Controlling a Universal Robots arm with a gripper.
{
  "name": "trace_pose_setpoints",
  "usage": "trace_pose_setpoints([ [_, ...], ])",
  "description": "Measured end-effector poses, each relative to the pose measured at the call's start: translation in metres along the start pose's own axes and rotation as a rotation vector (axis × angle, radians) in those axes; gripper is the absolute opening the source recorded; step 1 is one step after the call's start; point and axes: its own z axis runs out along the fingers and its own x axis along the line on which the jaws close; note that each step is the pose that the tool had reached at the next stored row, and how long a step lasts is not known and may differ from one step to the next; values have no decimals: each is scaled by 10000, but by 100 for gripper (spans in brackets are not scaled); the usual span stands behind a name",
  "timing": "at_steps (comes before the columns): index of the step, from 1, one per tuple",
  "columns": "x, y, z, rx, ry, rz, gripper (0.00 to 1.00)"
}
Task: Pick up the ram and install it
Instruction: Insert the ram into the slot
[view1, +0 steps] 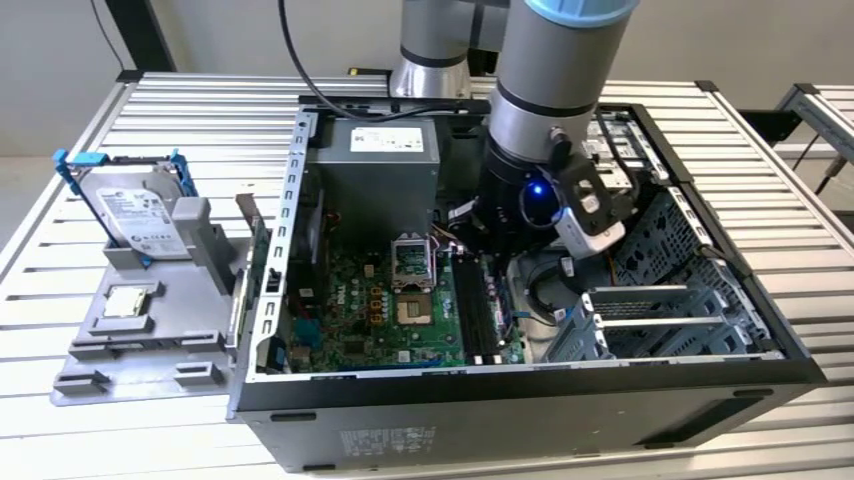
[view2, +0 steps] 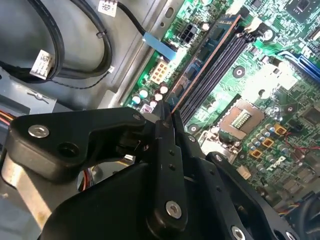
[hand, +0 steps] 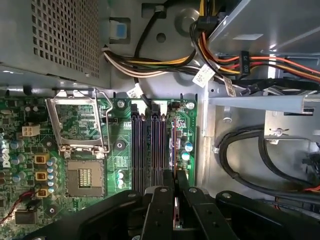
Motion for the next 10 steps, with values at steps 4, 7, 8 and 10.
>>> trace_pose_setpoints([
  [4,24,1,44,44,0,0,0],
  [7,54,1,61,46,0,-1,0],
  [8,54,2,74,45,0,-1,0],
  [10,55,2,102,45,-1,-2,0],
])
